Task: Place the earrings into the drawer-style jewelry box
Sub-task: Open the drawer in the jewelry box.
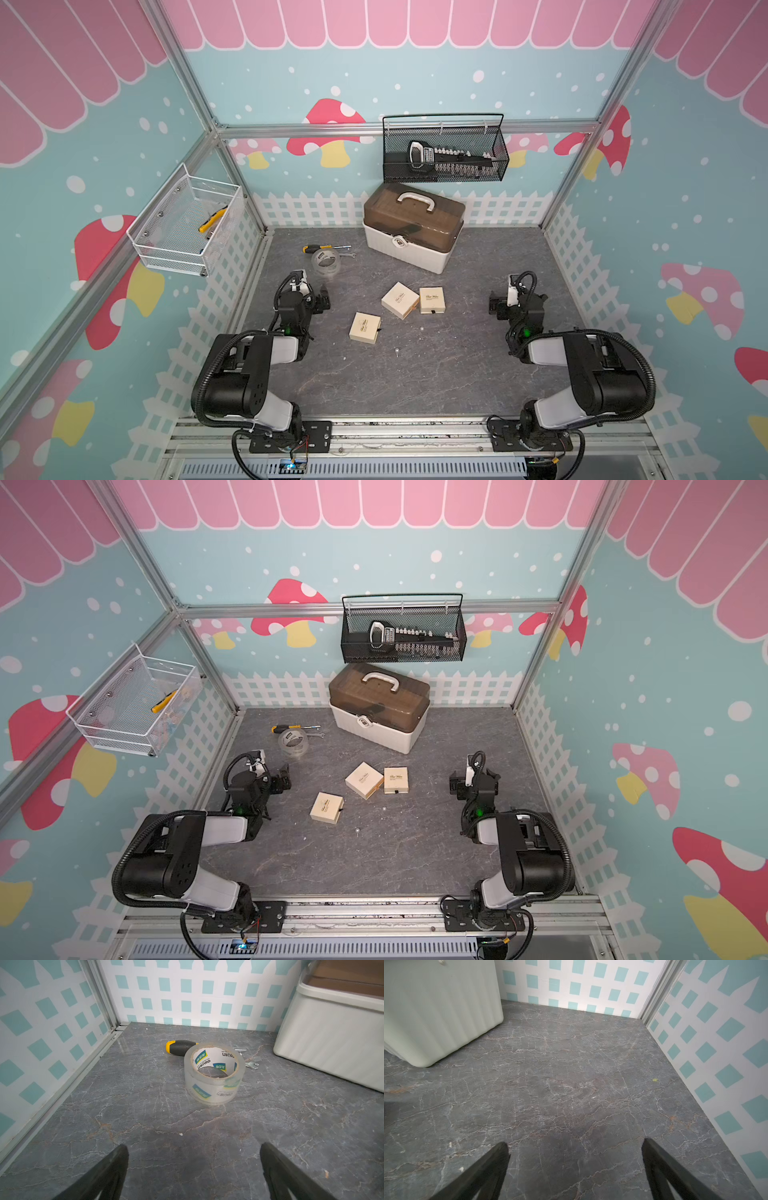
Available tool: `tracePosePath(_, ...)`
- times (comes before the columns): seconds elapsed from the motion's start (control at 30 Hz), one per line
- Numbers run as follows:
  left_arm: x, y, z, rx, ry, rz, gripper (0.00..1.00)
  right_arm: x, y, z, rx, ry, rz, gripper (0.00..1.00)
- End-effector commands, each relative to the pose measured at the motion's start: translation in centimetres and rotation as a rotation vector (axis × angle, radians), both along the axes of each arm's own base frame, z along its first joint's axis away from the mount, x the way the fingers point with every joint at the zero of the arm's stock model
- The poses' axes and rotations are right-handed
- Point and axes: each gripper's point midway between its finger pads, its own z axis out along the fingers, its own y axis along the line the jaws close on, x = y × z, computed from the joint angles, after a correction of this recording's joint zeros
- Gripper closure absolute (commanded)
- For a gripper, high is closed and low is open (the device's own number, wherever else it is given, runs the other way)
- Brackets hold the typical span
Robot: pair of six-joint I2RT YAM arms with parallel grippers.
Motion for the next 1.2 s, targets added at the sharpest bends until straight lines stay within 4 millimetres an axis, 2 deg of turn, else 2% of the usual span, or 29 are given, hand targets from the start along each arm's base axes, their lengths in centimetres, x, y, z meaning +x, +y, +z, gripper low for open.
tracePosePath(0.0, 0.8, 0.1, 1.3, -0.002, -0.045, -0.002, 0.01, 0.7, -0.2, 1.1, -0.010, -0.039, -0.006, 0.00)
tracePosePath(0.97, 0.8, 0.1, 1.3, -0.001, -0.047, -0.001, 0.01, 0.7, -0.2, 1.1, -0.010, -0.041, -0.005, 0.00)
tracePosePath(1.03, 0.4, 0.0, 2.2, 0.015, -0.069, 0.003, 0.01, 0.6, -0.2, 1.4, -0.008, -0.052, -0.004, 0.01)
tracePosePath(1.17, -0.8, 0.5, 5.8, 0.055, -0.030, 0.114, 0.01, -0.2, 0.0, 4.3, -0.005, -0.081, 0.006, 0.01)
